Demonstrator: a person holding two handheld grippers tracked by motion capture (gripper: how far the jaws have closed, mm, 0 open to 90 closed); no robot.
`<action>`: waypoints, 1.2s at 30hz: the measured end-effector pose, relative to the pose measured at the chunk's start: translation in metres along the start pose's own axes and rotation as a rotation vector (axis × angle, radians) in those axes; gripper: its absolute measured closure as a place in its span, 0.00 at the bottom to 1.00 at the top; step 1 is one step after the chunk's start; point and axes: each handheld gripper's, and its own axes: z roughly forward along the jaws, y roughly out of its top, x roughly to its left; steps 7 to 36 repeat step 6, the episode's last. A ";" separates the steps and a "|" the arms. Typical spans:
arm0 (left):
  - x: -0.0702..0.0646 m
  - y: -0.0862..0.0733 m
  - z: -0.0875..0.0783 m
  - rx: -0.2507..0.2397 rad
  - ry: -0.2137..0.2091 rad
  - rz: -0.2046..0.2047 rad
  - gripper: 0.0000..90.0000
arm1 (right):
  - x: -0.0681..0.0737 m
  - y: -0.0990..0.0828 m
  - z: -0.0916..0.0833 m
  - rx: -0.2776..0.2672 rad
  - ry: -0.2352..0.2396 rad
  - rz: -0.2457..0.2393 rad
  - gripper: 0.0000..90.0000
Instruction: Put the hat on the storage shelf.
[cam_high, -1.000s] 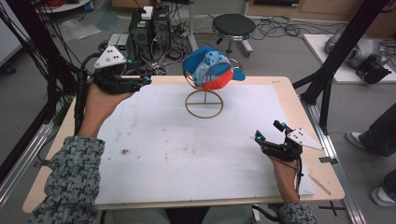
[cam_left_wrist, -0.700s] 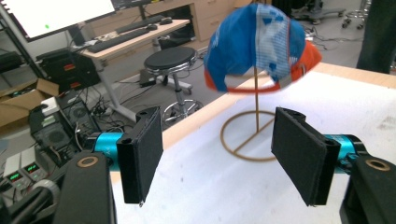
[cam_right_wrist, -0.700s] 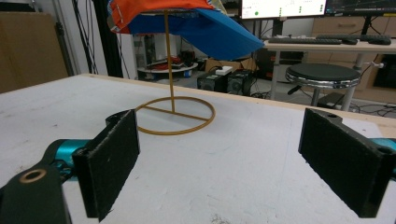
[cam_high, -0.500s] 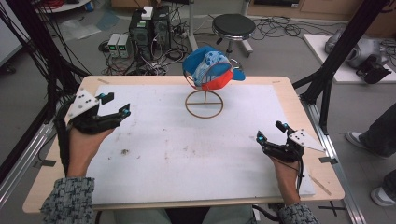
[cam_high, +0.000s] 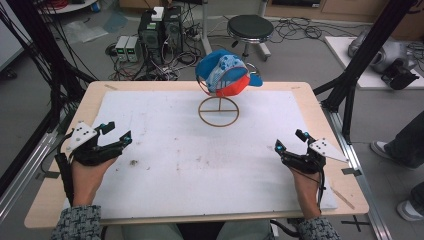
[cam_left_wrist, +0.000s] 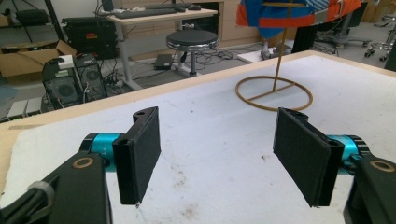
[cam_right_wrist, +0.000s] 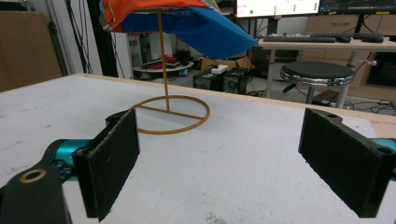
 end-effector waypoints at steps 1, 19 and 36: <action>0.000 -0.001 0.000 -0.003 0.000 -0.002 0.36 | 0.000 0.000 0.000 -0.002 -0.005 -0.001 0.13; 0.000 -0.005 -0.001 -0.005 0.002 0.001 0.35 | -0.001 0.000 -0.002 -0.003 -0.009 0.001 0.13; 0.000 -0.005 -0.001 -0.005 0.002 0.001 0.35 | -0.001 0.000 -0.002 -0.003 -0.009 0.001 0.13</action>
